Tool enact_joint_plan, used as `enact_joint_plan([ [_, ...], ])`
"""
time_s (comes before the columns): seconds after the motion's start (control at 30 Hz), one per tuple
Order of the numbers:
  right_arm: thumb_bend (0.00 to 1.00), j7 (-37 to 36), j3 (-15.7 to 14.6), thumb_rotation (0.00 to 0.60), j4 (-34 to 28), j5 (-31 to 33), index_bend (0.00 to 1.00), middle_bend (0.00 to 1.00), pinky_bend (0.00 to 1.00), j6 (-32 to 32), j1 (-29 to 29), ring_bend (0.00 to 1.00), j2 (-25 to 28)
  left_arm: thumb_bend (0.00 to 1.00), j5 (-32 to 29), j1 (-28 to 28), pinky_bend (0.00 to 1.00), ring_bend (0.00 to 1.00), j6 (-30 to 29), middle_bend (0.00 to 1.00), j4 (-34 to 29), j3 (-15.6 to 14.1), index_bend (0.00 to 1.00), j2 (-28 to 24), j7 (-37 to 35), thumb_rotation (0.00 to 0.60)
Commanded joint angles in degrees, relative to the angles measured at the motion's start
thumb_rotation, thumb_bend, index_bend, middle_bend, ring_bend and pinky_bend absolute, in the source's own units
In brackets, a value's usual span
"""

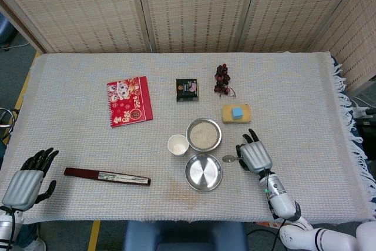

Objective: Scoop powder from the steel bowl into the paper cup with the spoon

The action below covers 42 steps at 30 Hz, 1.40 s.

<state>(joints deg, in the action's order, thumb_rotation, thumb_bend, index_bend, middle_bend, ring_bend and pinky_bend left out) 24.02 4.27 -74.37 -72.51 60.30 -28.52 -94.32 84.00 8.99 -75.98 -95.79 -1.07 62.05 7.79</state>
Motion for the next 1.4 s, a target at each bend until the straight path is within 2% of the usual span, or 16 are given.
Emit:
enact_joint_plan([
  [0.03, 0.37, -0.11, 0.09, 0.600, -0.08, 0.03, 0.97, 0.59, 0.00, 0.01, 0.01, 0.14, 0.17, 0.46, 0.04, -0.03, 0.13, 0.00, -0.09, 0.00, 0.00, 0.00, 0.00, 0.00, 0.00, 0.600],
  [0.4, 0.37, 0.89, 1.73, 0.600, -4.58, 0.72, 0.97, 0.59, 0.00, 1.10, -0.07, 0.14, 4.39, 0.46, 0.38, -0.14, 0.14, 0.00, -0.39, 0.00, -0.05, -0.07, 0.00, -0.17, -0.40, 0.600],
  [0.63, 0.37, 4.76, 5.63, 0.600, -10.48, 3.26, 0.97, 0.59, 0.00, 1.85, -1.89, 0.14, 9.13, 0.46, 0.89, -0.29, 0.14, 0.00, -0.69, 0.00, -0.36, -0.28, 0.00, -0.27, -0.37, 0.600],
  [0.83, 0.37, 10.65, 9.33, 0.600, -12.67, 7.46, 0.97, 0.59, 0.00, -0.34, -6.21, 0.14, 10.42, 0.46, 1.34, -0.52, 0.14, 0.00, -1.17, 0.00, -0.80, -0.46, 0.00, -0.33, 0.00, 0.600],
  [1.07, 0.37, 20.13, 11.40, 0.600, -10.07, 14.91, 0.97, 0.59, 0.00, -4.15, -13.27, 0.14, 7.14, 0.46, 1.88, -0.92, 0.14, 0.00, -2.02, 0.00, -1.31, -0.57, 0.00, -0.57, 0.01, 0.600],
  [1.4, 0.37, 31.38, 9.79, 0.600, -4.90, 20.83, 0.97, 0.59, 0.00, -3.53, -19.99, 0.14, 0.87, 0.46, 0.50, -1.37, 0.14, 0.00, -2.30, 0.00, -1.55, -0.16, 0.00, -0.86, 0.64, 0.600],
])
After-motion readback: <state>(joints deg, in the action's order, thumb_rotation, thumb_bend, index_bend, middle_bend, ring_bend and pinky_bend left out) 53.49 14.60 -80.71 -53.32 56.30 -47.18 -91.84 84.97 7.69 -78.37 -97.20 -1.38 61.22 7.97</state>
